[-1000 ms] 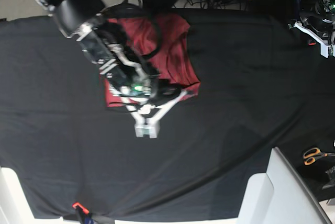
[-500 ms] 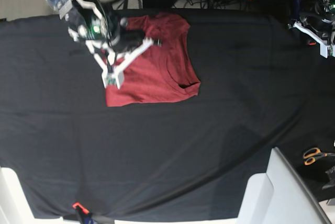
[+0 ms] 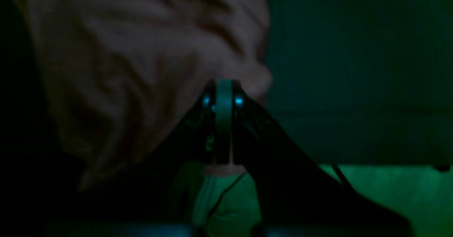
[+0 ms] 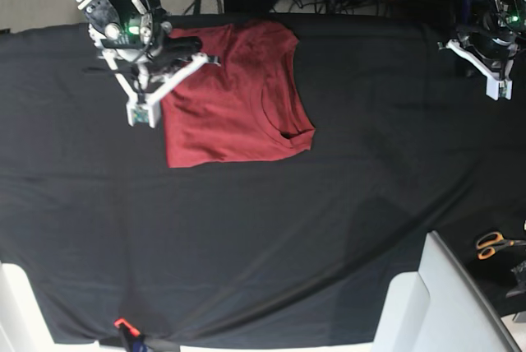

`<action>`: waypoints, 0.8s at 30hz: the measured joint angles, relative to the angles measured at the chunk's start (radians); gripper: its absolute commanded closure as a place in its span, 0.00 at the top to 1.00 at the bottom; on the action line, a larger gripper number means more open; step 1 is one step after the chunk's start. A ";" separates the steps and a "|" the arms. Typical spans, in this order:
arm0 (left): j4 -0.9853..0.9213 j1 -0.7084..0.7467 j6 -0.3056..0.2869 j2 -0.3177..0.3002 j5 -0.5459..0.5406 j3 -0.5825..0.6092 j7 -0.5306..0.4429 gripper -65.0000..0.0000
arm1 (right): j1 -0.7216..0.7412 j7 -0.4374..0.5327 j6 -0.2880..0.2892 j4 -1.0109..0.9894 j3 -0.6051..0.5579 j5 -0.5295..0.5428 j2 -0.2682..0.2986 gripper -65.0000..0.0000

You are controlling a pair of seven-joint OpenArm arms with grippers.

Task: Fold the T-shirt properly
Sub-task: 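Lift the right gripper away from the red shirt stack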

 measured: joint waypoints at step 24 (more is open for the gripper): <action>0.000 0.000 0.000 -0.002 0.002 0.000 0.003 0.00 | -0.091 0.066 0.004 -0.028 -0.007 0.000 -0.003 0.01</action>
